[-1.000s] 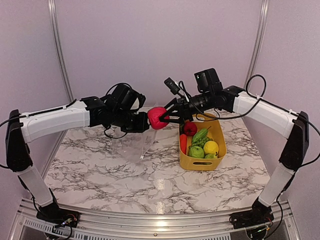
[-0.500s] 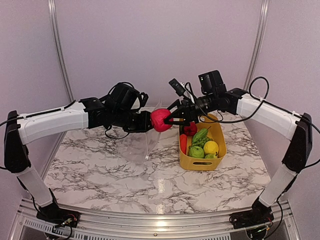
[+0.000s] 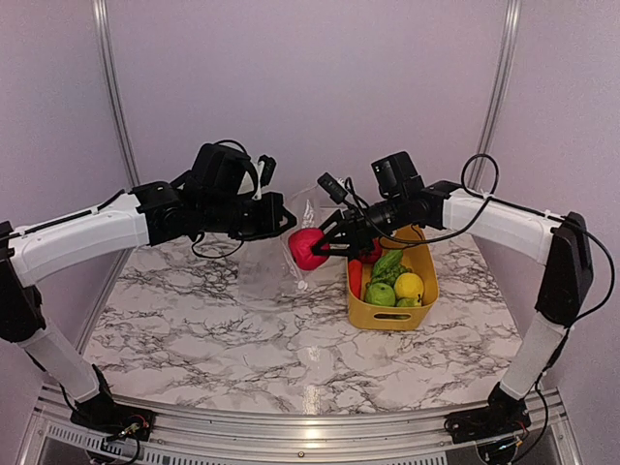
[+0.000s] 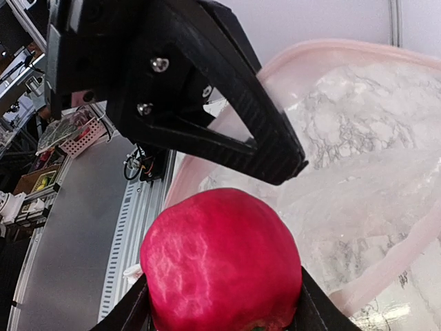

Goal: Place the food in the zip-top bag and seal the zipper
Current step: Place the fake fruit in the zipper food storage bag.

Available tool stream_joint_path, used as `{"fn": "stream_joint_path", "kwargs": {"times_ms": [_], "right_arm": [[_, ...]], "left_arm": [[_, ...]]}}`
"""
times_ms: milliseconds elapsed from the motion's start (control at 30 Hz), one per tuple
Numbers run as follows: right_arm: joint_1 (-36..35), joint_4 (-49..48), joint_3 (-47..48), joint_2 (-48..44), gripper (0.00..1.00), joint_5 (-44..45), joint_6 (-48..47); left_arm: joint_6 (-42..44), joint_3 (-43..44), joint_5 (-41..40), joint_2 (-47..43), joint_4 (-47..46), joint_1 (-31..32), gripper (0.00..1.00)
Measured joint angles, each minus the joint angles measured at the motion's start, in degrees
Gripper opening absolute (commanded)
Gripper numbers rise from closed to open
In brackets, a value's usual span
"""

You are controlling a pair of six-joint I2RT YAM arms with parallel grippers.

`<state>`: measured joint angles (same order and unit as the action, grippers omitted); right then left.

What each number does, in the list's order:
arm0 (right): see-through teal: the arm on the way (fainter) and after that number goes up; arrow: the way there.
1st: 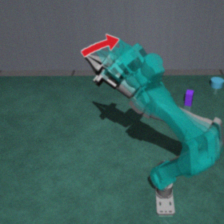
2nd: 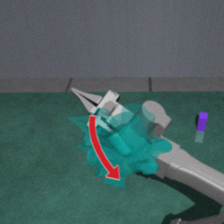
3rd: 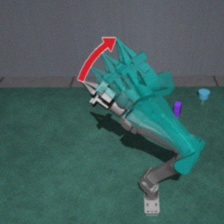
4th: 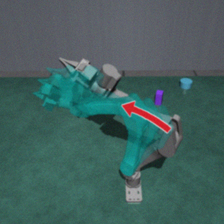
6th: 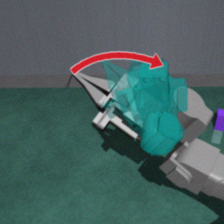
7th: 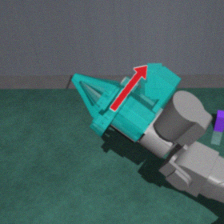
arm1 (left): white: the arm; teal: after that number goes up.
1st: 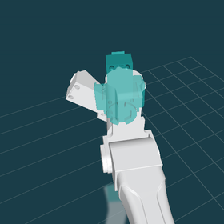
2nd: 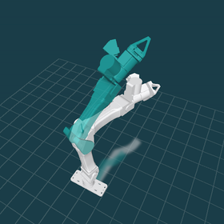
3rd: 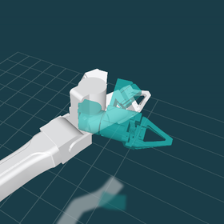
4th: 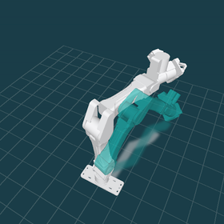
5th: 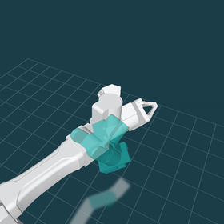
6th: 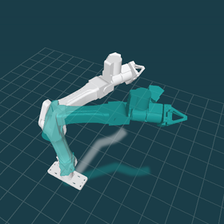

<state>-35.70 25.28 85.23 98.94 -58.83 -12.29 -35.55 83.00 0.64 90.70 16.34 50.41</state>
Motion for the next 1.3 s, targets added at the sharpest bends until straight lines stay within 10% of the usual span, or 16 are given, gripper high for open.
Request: {"fn": "stream_joint_path", "kwargs": {"times_ms": [600,967,1300], "right_arm": [[-3.1,-0.3,2.5,0.4,0.30,26.7,12.5],[-3.6,2.7,6.6,2.6,0.87,34.9,11.6],[-4.2,0.1,2.3,-10.3,0.74,39.3,9.0]], "left_arm": [[-3.8,-0.1,2.3,2.5,-4.4,0.5,0.00],[-7.8,-0.4,-0.8,4.4,-3.2,0.9,0.00],[-7.5,-2.8,-4.3,4.0,-1.9,-0.9,0.00]]}}
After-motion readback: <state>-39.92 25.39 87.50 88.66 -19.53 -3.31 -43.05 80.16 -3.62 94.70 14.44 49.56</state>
